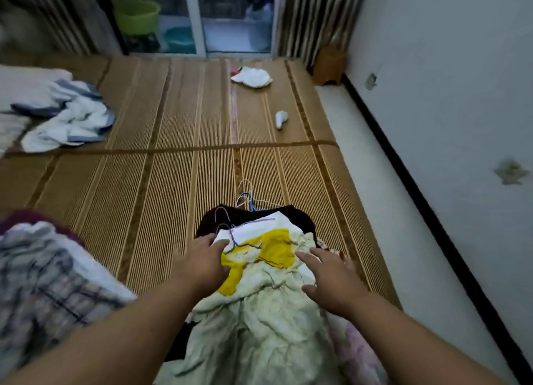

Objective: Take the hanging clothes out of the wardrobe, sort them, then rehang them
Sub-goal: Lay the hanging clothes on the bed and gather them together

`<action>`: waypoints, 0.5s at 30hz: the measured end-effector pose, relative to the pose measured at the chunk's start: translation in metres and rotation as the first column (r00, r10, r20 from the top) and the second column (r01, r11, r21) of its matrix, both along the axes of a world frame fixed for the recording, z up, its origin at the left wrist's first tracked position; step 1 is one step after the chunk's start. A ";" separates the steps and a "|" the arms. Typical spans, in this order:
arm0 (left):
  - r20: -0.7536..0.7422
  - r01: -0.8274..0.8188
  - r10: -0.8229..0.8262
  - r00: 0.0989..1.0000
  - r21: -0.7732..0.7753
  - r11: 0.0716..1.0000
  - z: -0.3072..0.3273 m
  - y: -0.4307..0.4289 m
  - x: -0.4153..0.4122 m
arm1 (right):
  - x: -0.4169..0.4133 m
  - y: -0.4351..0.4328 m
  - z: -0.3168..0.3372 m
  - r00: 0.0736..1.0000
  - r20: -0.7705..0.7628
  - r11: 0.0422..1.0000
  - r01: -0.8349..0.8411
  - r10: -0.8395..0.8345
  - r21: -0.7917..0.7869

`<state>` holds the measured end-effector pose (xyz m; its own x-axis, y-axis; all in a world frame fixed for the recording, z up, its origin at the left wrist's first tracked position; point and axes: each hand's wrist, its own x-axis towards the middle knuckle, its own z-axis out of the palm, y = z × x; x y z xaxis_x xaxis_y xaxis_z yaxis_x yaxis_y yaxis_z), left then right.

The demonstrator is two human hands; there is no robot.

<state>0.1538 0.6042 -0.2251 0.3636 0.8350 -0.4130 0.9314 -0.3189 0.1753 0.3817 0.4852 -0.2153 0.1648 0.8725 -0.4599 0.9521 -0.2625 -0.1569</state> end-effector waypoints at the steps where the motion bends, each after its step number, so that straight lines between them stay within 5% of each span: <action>1: -0.008 -0.046 0.046 0.999 -0.021 0.999 -0.005 -0.004 0.008 | 0.014 0.004 -0.006 0.999 0.002 0.999 -0.044 0.044 -0.016; 7: -0.073 -0.166 0.160 0.984 -0.080 0.983 -0.053 -0.005 0.025 | 0.061 0.042 -0.051 0.982 -0.011 0.979 -0.188 0.188 -0.073; 15: -0.233 -0.281 0.239 0.943 -0.170 0.944 -0.188 0.033 0.008 | 0.052 0.112 -0.200 0.958 -0.081 0.955 -0.282 0.275 -0.089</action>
